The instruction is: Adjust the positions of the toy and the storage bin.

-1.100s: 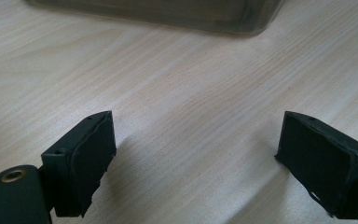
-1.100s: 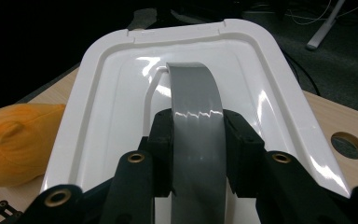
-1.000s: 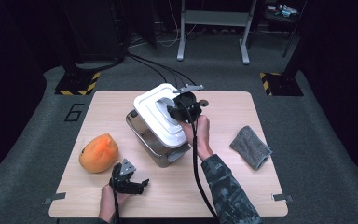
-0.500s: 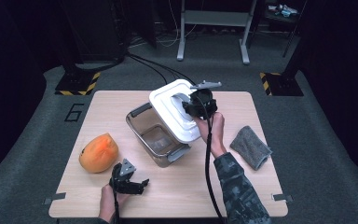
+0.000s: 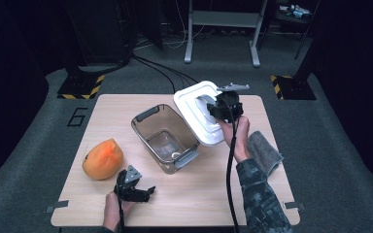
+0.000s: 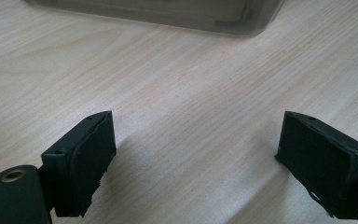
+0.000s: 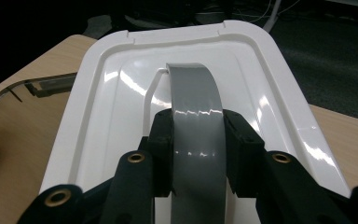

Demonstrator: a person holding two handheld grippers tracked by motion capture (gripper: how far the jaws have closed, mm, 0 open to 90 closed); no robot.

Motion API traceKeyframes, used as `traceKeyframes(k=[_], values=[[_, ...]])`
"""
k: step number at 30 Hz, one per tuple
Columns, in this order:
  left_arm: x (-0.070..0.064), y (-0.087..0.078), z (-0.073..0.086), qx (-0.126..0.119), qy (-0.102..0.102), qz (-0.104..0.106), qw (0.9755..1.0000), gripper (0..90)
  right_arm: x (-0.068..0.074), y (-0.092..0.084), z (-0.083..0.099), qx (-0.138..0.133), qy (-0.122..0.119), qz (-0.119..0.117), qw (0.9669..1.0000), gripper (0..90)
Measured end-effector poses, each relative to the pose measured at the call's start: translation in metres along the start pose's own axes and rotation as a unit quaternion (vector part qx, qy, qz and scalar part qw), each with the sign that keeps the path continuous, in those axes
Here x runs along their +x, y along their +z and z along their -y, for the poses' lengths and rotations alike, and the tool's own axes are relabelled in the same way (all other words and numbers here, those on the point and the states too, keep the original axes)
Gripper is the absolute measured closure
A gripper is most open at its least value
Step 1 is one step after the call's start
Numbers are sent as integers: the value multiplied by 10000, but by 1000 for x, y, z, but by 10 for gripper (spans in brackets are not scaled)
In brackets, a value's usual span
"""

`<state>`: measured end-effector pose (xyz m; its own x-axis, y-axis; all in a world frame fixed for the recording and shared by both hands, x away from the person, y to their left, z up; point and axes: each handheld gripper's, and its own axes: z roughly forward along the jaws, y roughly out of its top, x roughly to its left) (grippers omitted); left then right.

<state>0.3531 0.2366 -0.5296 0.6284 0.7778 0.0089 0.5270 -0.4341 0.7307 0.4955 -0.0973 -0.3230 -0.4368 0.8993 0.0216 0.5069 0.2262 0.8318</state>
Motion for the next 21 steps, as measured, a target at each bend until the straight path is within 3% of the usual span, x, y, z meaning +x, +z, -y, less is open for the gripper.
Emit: traceKeyframes(k=[21], values=[[0,0,0,7,9,-9,10000,110,-36,8,16,115,295,360,9989,665]])
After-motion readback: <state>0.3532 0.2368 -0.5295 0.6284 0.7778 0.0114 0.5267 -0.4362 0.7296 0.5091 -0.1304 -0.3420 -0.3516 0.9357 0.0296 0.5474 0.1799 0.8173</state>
